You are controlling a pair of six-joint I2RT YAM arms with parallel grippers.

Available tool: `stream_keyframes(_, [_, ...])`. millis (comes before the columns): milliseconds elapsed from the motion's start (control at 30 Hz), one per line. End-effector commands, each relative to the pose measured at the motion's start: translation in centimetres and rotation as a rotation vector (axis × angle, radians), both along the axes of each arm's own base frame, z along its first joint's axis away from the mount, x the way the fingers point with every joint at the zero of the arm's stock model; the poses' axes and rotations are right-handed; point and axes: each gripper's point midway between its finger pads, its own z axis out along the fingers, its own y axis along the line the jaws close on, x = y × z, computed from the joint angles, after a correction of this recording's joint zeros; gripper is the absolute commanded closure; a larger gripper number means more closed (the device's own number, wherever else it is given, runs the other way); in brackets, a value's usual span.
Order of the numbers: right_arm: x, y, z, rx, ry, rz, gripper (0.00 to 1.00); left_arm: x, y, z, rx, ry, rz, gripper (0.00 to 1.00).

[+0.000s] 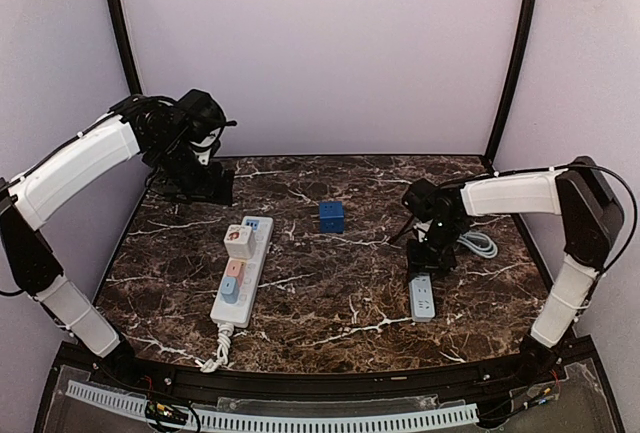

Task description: Insert the plug

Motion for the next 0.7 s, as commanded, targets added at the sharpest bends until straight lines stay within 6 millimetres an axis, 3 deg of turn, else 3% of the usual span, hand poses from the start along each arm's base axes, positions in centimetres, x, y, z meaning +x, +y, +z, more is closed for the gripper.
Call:
stream_keyframes(0, [1.3,4.0,-0.3,0.047,-0.007,0.089,0.85,-1.5,0.7,0.8,-0.032,0.000,0.010,0.09])
stream_keyframes(233, [2.2,8.6,-1.3,0.085,0.013,0.166,0.83,-2.1,-0.2,0.9,-0.071,-0.002,-0.039,0.10])
stream_keyframes(400, [2.9,9.8,-1.7,0.098,0.018,0.182,0.72,-1.6,-1.0,1.9,-0.084,-0.029,-0.085,0.11])
stream_keyframes(467, [2.9,10.3,-1.7,0.118,0.025,0.186,0.66,-1.3,-1.4,2.2,-0.089,-0.038,-0.102,0.11])
stream_keyframes(667, [2.7,10.9,-0.6,0.161,0.027,0.197,0.36,0.1,-3.2,2.4,-0.119,-0.056,-0.172,0.11])
